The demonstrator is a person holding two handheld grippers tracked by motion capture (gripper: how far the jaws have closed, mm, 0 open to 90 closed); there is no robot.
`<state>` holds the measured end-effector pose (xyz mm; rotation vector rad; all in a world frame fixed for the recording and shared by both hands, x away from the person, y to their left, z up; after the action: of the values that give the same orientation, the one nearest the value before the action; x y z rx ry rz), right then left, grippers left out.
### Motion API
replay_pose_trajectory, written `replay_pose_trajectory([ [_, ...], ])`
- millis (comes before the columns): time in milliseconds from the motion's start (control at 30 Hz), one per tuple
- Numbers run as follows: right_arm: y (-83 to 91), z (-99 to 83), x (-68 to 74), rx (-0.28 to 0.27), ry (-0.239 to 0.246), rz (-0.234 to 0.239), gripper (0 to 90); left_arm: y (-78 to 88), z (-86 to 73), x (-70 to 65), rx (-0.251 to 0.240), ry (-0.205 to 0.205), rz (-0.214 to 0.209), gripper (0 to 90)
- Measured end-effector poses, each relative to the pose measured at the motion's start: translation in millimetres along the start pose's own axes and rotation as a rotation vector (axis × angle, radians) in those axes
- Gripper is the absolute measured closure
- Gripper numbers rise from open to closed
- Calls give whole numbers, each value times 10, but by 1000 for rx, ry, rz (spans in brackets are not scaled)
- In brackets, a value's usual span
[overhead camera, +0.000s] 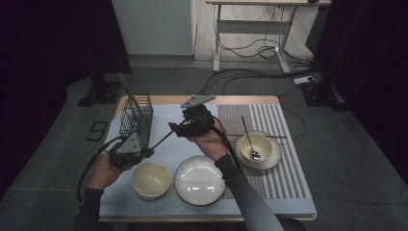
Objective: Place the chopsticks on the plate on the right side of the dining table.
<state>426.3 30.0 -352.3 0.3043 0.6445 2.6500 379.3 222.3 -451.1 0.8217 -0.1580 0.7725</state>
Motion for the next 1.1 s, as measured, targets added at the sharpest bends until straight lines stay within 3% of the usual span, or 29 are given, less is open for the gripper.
replay_pose_trajectory([
  [333,81,-182,-260,29,4,-112,325,43,0,25,-19,21,-25,857],
  [800,59,-508,-479,74,-34,-144,323,107,38,42,-71,50,-88,852],
  [1100,-28,-665,-513,117,-37,-154,318,113,-5,18,-52,37,-122,854],
])
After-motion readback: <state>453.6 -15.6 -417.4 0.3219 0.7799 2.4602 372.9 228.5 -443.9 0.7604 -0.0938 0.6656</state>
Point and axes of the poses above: each handheld gripper's, and its own axes: y roughly backward along the jaws, z roughly out of its top, x roughly to its left, the point moved 6 cm from there along -y, roughly forward along the jaws, and after that the axes turned 15 degrees about z, right-handed, at the moved point
